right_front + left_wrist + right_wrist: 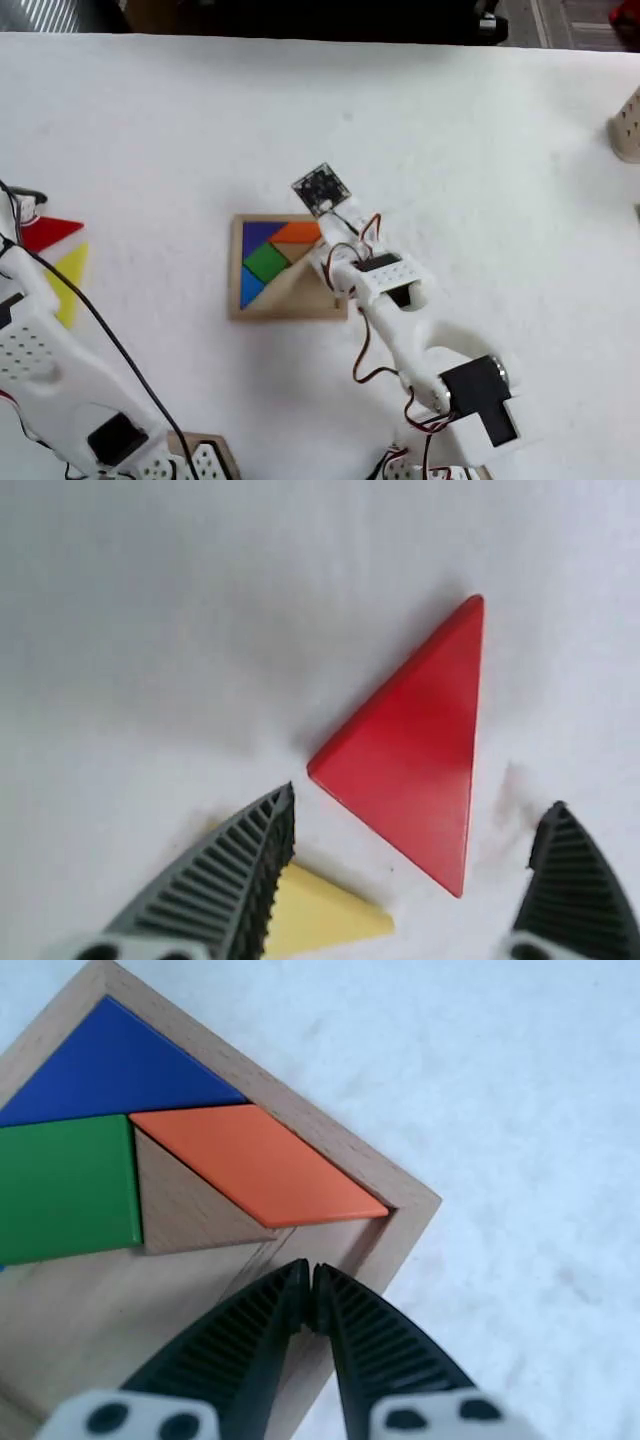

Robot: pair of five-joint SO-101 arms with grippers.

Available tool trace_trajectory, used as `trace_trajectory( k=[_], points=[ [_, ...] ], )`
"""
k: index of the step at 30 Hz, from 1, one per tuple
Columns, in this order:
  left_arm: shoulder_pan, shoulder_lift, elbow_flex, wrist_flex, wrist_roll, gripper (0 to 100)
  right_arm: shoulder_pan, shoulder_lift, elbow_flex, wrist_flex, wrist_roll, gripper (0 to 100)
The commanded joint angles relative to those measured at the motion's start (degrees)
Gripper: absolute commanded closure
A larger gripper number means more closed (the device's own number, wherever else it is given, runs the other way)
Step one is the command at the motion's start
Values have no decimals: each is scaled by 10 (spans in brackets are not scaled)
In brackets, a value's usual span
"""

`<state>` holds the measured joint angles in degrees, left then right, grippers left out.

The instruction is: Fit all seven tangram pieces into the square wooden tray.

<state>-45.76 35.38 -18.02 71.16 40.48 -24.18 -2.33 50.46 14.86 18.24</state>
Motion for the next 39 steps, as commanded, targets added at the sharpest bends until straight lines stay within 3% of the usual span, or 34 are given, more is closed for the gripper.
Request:
trace_trajectory(
  k=[1,21,28,39],
  points=[
    [6,4,-6,-12,-2,622,2,-1,-24,2,8,981],
    [2,65,-34,-50,-3,643,2,-1,-24,2,8,981],
    [2,65,-37,-50,-5,801,2,-1,-24,2,8,981],
    [6,60,-38,-43,-27,744,2,-1,-24,2,8,981]
  ],
)
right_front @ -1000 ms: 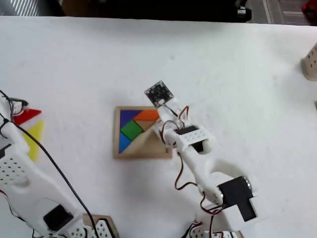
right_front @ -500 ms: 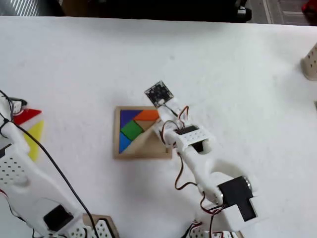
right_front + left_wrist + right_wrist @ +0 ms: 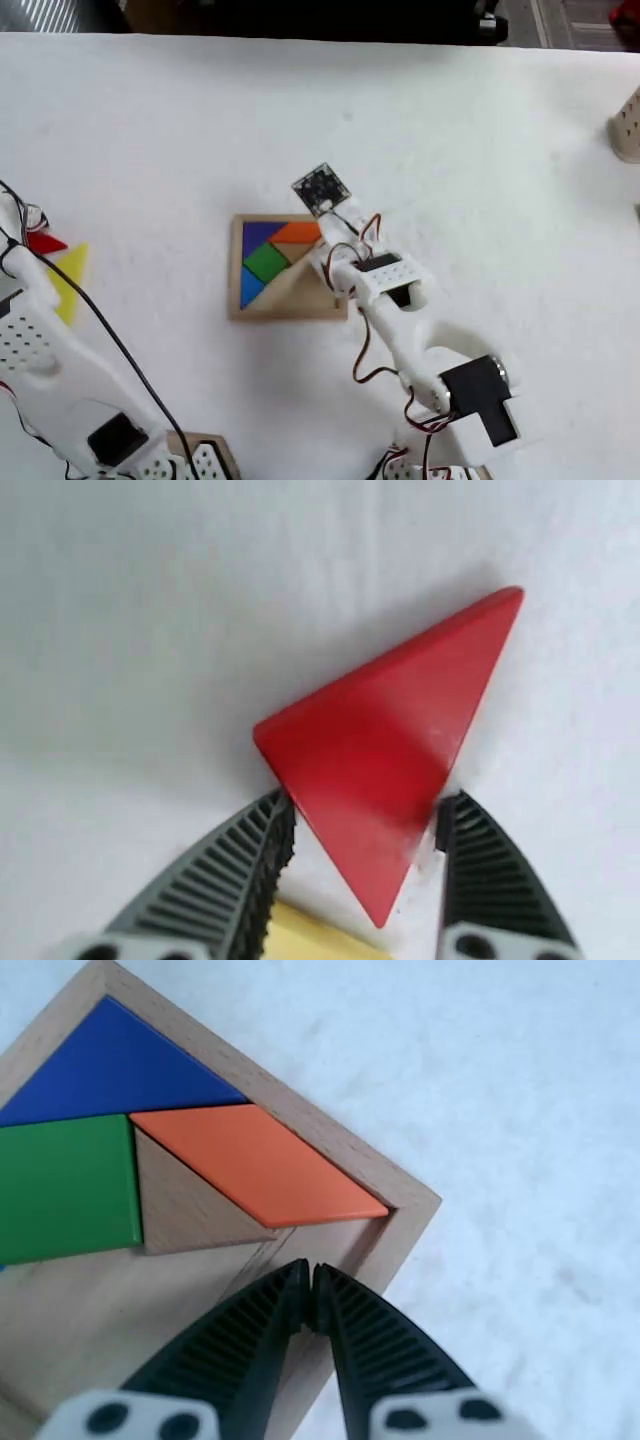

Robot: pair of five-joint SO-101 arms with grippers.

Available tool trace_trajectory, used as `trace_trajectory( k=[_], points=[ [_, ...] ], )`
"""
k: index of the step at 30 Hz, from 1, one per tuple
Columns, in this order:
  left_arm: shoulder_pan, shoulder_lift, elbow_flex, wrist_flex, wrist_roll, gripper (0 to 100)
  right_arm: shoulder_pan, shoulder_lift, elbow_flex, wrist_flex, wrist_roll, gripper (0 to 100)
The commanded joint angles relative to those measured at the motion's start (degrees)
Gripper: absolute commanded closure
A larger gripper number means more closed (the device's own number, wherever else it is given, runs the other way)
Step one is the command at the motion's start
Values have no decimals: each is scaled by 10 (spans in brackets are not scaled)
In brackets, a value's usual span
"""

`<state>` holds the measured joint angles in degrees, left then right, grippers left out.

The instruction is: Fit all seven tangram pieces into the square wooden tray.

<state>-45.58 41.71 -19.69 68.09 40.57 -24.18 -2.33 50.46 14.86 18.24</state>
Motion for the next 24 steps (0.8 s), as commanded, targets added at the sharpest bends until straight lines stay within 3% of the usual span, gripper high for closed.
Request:
trace_trajectory(
  k=[1,8,12,16,24],
  points=[
    [5,-6,-22,-3,-50,734,2,-1,-24,2,8,981],
    [-28,-35,-139,142,-84,661,2,-1,-24,0,8,981],
    [-45,-35,-189,185,-103,657,2,-1,-24,0,8,981],
    [-43,-29,-176,185,-139,657,2,-1,-24,1,8,981],
    [-51,40,-165,92,-142,657,2,-1,-23,2,8,981]
  ],
)
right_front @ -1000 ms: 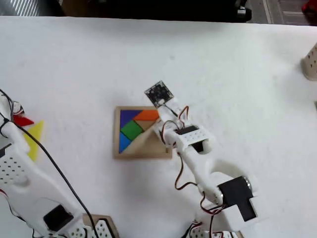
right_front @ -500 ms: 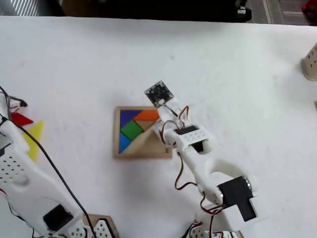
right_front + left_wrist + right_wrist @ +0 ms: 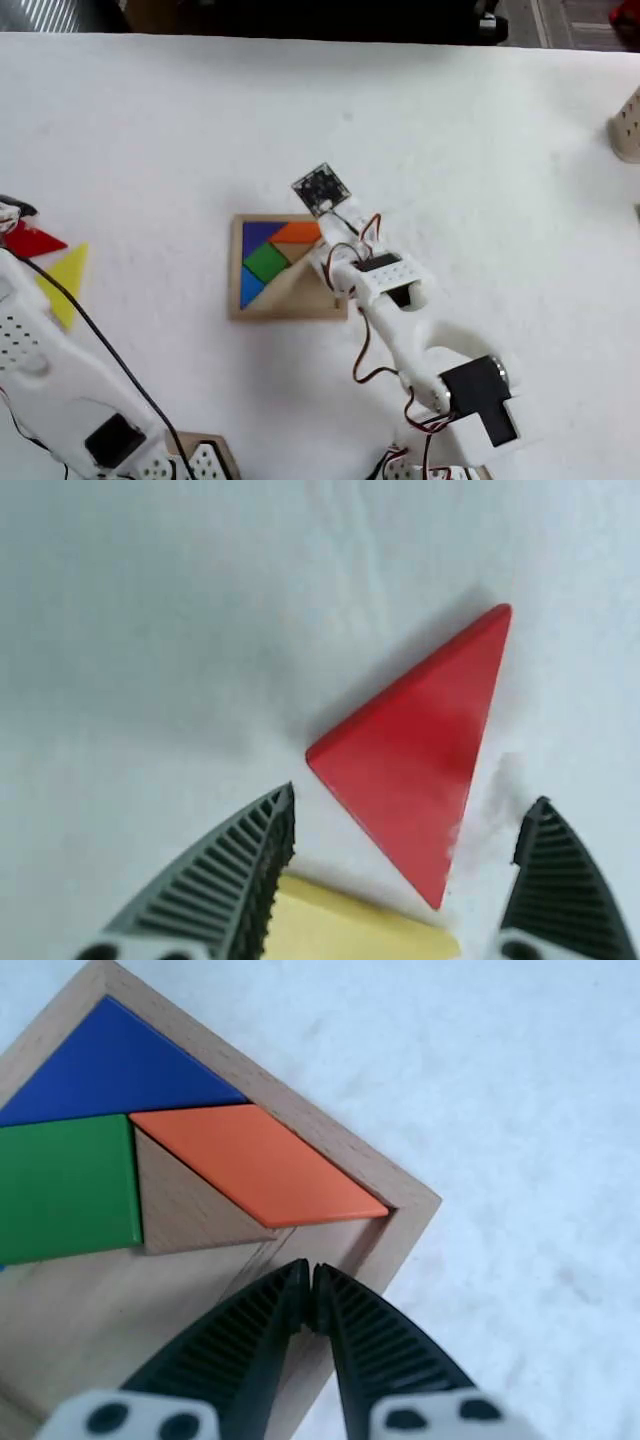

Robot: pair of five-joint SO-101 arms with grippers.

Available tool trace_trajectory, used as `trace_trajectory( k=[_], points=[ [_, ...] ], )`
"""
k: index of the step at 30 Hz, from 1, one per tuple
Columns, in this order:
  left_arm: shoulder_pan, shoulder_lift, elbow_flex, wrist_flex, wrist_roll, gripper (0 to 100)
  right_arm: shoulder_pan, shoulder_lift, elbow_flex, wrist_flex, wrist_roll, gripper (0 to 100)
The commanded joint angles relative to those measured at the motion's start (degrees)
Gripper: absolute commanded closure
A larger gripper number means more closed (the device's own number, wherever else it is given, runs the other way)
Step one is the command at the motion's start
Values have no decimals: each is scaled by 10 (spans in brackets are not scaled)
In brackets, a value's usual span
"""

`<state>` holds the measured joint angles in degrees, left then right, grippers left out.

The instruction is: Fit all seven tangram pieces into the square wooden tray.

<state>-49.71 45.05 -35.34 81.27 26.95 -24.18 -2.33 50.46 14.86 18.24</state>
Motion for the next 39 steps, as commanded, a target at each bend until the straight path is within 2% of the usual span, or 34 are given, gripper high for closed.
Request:
trace_trajectory(
  k=[1,6,31,33,36,39],
  points=[
    [-8,11,-9,-42,-6,655,2,-1,-23,2,8,981],
    [0,19,-9,-42,-26,657,2,-1,-23,2,8,981],
    [8,87,-9,-102,-30,658,2,-1,-23,2,8,981],
    [8,85,-9,-99,-30,691,2,-1,-23,2,8,981],
    [8,84,-9,-98,-32,818,2,-1,-24,1,8,981],
    [14,84,-9,-98,-84,951,2,-1,-24,1,8,981]
  ],
)
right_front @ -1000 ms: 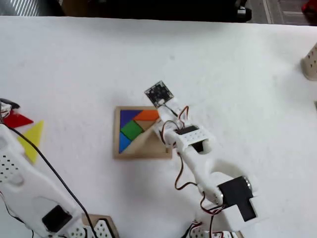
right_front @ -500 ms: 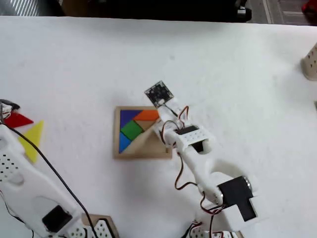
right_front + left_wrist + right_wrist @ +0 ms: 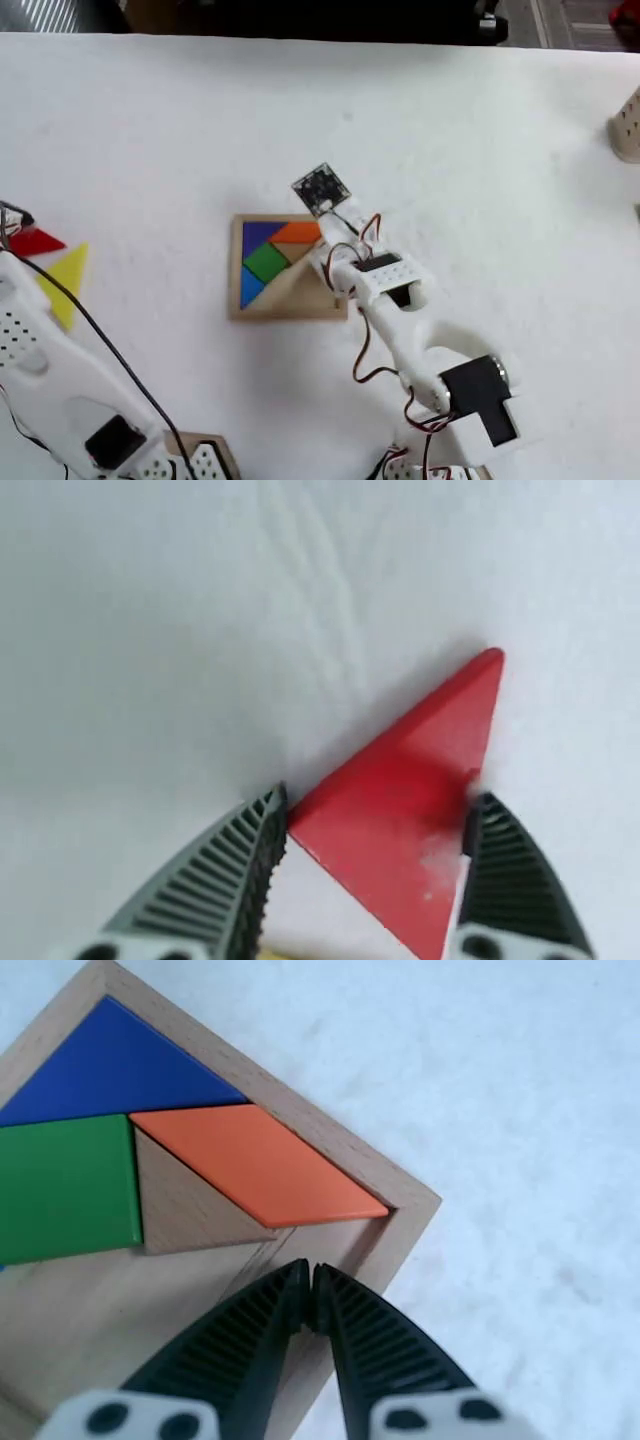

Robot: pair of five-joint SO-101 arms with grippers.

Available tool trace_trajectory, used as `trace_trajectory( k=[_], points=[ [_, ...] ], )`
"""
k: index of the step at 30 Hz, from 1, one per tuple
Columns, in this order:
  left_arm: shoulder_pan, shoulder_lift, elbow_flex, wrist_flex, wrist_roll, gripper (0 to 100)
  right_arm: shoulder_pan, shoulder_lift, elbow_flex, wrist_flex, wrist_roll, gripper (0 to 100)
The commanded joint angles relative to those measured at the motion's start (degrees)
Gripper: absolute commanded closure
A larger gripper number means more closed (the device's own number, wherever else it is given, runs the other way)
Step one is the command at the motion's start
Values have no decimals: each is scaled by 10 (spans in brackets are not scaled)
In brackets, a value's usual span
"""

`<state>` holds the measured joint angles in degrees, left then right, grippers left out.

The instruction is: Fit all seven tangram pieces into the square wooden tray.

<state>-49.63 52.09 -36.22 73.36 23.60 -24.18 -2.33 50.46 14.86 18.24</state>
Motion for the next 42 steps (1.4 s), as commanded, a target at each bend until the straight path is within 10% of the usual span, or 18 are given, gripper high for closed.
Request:
trace_trajectory(
  k=[1,33,42],
  points=[
    [18,14,1,-17,-63,983,2,-1,-24,1,8,981],
    [73,19,-305,219,-33,797,2,-1,-24,1,8,981],
    [145,28,-356,86,-33,762,2,-1,-23,1,8,981]
  ],
)
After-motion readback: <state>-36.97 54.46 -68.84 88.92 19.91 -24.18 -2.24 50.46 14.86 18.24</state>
